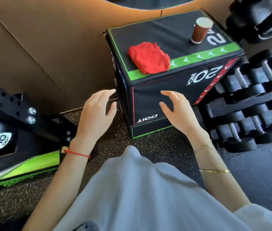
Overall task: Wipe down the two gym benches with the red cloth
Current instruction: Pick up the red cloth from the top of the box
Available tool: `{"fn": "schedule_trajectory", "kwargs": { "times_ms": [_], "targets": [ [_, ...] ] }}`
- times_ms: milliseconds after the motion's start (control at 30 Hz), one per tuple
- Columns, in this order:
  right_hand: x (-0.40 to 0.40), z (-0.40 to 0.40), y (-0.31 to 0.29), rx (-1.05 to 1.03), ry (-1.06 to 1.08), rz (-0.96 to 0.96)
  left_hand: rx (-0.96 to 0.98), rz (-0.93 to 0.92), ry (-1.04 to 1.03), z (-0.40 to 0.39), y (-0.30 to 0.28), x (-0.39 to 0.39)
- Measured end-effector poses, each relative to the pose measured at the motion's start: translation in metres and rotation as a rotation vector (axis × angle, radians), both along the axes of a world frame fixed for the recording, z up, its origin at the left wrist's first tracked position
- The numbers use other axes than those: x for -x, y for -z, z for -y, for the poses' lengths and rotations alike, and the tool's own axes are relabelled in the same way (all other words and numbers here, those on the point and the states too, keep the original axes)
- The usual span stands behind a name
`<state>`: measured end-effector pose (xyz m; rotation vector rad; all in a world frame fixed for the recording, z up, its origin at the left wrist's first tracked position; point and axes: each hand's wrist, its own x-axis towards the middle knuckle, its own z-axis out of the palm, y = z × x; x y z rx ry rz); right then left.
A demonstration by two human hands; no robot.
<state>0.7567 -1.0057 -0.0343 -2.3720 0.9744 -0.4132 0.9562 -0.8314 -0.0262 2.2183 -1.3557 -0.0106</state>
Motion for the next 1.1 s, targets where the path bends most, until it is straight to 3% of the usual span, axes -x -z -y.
{"fn": "schedule_trajectory", "kwargs": {
  "times_ms": [333, 500, 667, 933, 1100],
  "targets": [
    [-0.065, 0.106, 0.006, -0.016, 0.018, -0.027, -0.049, -0.038, 0.054, 0.119, 0.008, -0.06],
    [-0.088, 0.167, 0.008, 0.017, -0.005, -0.021, -0.034, -0.062, -0.004, 0.166, 0.012, -0.071],
    [-0.12, 0.231, 0.021, 0.039, -0.021, -0.14, -0.025, -0.103, -0.073, 0.21, 0.019, -0.072],
    [-0.15, 0.257, 0.054, 0.047, -0.082, -0.309, -0.051, -0.145, -0.182, 0.231, 0.039, -0.068],
    [-0.157, 0.257, 0.063, 0.035, -0.064, -0.225, -0.082, -0.138, -0.215, 0.225, 0.043, -0.072]
  ]
}}
